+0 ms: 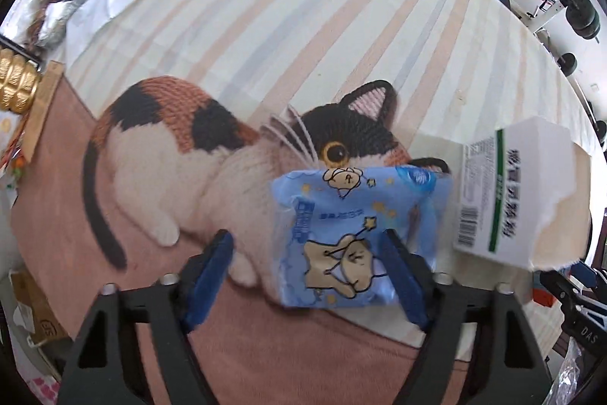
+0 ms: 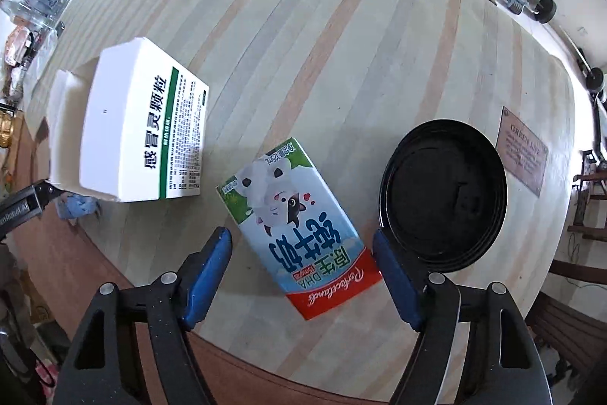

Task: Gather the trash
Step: 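Grasp the blue snack bag with the left tool while the right tool grasps the milk carton, then carry the blue bag and milk carton with both tools to the bin, then open both tools to drop the bag and carton into the bin, then move both tools back over the table, then grasp the white green-striped box with the left tool while the right tool grasps the black lid, then carry the white box and black lid with both tools to the bin, then open both tools to drop the box and lid into the bin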

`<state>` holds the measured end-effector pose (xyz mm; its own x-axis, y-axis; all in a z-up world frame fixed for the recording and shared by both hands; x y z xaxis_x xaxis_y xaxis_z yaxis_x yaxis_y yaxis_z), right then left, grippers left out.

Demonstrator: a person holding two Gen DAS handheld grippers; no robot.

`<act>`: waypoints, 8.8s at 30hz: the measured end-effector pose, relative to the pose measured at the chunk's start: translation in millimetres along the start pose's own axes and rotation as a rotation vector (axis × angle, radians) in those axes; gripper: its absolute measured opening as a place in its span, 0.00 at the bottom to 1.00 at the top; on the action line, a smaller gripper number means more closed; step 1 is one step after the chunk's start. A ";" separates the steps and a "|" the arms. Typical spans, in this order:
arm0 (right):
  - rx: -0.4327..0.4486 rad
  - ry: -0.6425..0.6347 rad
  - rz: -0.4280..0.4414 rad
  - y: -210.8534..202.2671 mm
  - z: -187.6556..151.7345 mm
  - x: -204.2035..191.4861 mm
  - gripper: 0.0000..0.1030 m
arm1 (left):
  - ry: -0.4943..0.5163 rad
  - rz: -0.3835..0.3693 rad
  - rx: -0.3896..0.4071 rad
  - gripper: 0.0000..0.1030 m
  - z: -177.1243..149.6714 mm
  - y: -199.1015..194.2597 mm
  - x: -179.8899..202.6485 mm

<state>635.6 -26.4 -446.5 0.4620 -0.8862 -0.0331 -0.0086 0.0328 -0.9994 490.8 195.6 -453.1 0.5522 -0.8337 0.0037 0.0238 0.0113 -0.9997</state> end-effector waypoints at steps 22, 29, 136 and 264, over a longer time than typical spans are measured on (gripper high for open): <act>-0.006 0.041 0.033 -0.4 -60.7 -31.3 0.63 | -0.021 -0.053 0.065 0.07 -60.6 -29.1 -5.0; 0.029 0.033 0.078 -22.1 -108.6 -56.5 0.62 | -0.054 -0.052 0.129 0.07 -93.6 -63.2 -23.7; -0.080 -0.718 0.177 -21.5 -541.3 -396.9 1.00 | -0.745 0.178 0.070 1.00 -633.0 -73.3 -330.8; -0.434 -0.588 0.199 415.9 -538.9 -396.5 0.89 | -0.909 -0.203 -0.140 1.00 -605.3 326.7 -372.3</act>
<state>-29.1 89.7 -853.2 0.8112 -0.4859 -0.3254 -0.4334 -0.1258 -0.8924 -211.5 175.5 -796.9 0.9885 -0.0613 0.1379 0.1230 -0.2025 -0.9715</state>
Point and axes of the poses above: each gripper's, at about its wrist camera, not at the fingertips, and y roughly the way its jaws point, x to its right, z to its top, the point moved 7 cm from there along y, roughly the way its jaws point, and after that the axes turned 3 degrees about -x, right-handed, at the moved point
